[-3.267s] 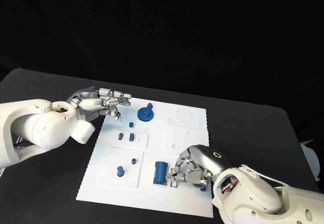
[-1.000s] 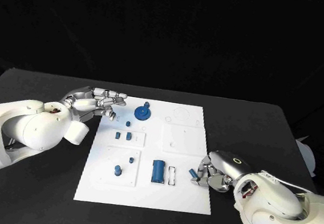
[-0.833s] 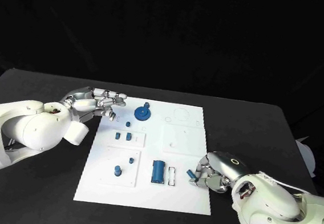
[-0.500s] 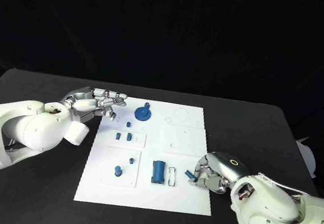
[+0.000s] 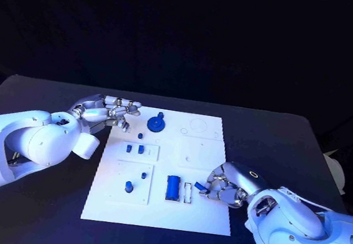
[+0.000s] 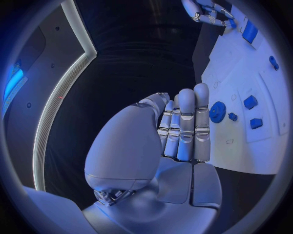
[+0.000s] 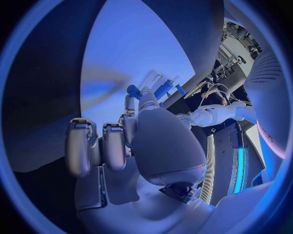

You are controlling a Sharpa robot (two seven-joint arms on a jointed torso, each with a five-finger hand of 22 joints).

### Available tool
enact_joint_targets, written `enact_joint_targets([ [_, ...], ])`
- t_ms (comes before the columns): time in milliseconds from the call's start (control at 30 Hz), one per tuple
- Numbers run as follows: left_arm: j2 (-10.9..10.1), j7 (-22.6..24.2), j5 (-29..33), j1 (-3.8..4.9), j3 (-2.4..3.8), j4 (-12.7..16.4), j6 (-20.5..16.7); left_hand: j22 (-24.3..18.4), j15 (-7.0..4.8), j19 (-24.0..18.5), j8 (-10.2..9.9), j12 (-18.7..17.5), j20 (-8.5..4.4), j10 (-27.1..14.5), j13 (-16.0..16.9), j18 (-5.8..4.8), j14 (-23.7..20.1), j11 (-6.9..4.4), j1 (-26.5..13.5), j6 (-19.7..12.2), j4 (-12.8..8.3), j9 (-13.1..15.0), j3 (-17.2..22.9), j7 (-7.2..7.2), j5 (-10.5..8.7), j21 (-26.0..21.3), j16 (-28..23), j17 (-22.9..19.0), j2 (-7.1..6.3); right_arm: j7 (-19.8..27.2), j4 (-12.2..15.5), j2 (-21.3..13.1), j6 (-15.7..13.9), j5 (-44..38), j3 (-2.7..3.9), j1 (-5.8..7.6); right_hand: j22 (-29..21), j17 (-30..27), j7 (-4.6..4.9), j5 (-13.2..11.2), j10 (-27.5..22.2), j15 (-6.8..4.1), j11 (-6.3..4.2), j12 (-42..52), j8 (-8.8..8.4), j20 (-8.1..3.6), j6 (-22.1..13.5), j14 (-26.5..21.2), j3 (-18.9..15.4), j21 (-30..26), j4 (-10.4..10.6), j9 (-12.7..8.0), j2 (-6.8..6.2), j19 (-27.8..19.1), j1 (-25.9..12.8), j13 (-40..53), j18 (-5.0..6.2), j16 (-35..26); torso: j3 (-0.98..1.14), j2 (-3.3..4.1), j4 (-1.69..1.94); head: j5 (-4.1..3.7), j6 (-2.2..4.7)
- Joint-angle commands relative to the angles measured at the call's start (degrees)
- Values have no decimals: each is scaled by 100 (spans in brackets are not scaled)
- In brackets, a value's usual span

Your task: Assemble the parts on the task board

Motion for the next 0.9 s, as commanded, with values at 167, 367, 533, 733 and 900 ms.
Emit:
enact_joint_targets([
  [167, 10, 195, -53, 2, 3, 48, -13, -2, 8, -27, 28, 23, 8, -33, 6, 116, -40, 7, -24, -14, 27, -5, 21, 8, 20, -33, 33, -11, 35, 10, 49, 66, -152, 456, -3, 26, 1287, 701, -6, 155, 229, -27, -193, -29, -10, -44, 38, 433, 27, 51, 80, 3, 102, 298, 151, -908, -94, 37, -5, 0, 4, 16, -42],
  [367, 3, 192, -167, 2, 3, 75, 6, -7, 6, -29, 29, 26, 7, -38, 6, 118, -43, 7, -14, -18, 18, -7, 24, 10, 19, -39, 34, -13, 30, 97, 16, 187, 116, 761, -3, 25, 1275, 685, 21, 431, 223, -10, -169, -63, -43, -35, 55, 427, -37, 6, 89, -4, 9, 281, -173, -922, -86, 24, -8, 5, 5, 5, 0],
  [533, 6, 160, -354, 2, 3, 109, 68, -9, 6, -30, 28, 27, 7, -41, 6, 118, -44, 8, -14, -20, 15, -7, 22, 11, 18, -42, 34, -14, 25, 131, -37, 306, 254, 924, -4, -2, 1268, 679, 27, 664, 222, -3, -163, -70, -62, -25, 68, 424, -133, -17, 93, -6, -48, 271, -388, -920, -80, 18, -8, 4, 9, 0, 17],
  [733, 8, 161, -420, 2, 3, 123, 98, -15, 7, -34, 27, 29, 7, -49, 6, 119, -48, 11, -10, -27, 9, -9, 18, 14, 17, -50, 35, -17, 12, 97, -97, 407, 381, 998, -4, -18, 1269, 694, 32, 654, 234, 2, -157, -51, -75, -19, 87, 427, -211, -12, 97, -5, -44, 273, -585, -901, -81, 26, -9, 2, 5, 3, 0],
  [900, 7, 189, -436, 2, 3, 131, 126, -19, 15, -35, 28, 39, 12, -61, 7, 116, -56, 20, -45, -39, 20, -13, -15, 23, 7, -56, 39, -24, -28, 51, -131, 477, 459, 1017, -4, -21, 1267, 695, 34, 656, 238, 4, -155, -45, -82, -16, 98, 427, -253, -21, 98, -3, -26, 270, -699, -893, -79, 26, -5, 2, 2, 4, -1],
])
